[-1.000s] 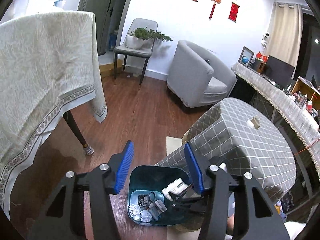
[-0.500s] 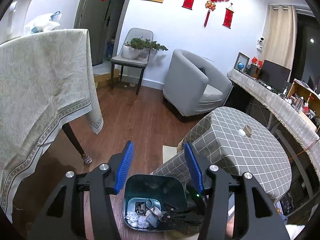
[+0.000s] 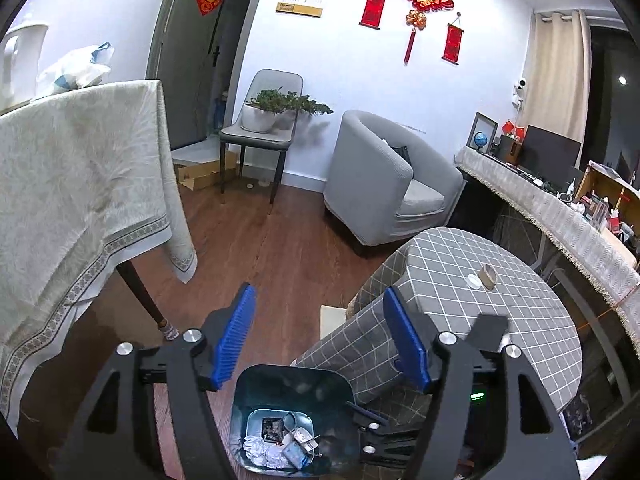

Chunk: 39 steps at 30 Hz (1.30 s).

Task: Collect trash
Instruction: 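Move both tools back toward the table, then grasp the brown tape ring with the right gripper while the left grasps the white lid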

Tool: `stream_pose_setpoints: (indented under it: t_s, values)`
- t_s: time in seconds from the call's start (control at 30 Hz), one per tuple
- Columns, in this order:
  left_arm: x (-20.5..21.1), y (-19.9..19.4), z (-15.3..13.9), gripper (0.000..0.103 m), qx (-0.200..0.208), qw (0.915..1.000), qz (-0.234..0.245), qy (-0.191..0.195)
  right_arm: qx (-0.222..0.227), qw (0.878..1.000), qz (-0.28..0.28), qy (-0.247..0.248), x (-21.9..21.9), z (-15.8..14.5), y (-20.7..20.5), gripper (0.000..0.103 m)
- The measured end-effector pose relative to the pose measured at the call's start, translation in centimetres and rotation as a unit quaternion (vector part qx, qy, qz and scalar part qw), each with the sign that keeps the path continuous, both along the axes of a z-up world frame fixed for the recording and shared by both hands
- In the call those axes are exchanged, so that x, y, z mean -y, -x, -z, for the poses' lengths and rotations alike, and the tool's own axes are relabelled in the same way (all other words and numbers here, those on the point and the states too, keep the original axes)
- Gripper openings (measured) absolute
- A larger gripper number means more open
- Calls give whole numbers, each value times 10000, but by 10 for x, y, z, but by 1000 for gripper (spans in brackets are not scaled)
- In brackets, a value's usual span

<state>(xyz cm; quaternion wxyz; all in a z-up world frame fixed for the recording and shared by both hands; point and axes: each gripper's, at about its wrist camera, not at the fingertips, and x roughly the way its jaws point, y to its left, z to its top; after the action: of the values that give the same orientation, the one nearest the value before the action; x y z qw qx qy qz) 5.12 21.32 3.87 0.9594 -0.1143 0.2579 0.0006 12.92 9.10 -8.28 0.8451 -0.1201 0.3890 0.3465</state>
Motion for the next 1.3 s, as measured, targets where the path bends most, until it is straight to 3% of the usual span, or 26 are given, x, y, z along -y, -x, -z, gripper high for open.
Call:
stream_pose_setpoints:
  t_s: [0.17, 0.4, 0.87, 1.3]
  values:
    - [15, -4, -4, 74, 103, 9998, -7, -172, 481, 9983, -33, -313, 17, -33, 9, 86]
    - [39, -17, -3, 77, 77, 9998, 104, -116, 789, 9930, 641, -610, 70, -67, -2, 87]
    - [108, -58, 12, 86, -50, 9971, 677, -346, 809, 9825, 1605, -489, 165, -65, -41, 88]
    - [140, -114, 31, 89, -269, 9953, 923, -150, 821, 9717, 2186, -360, 217, -62, -91, 89]
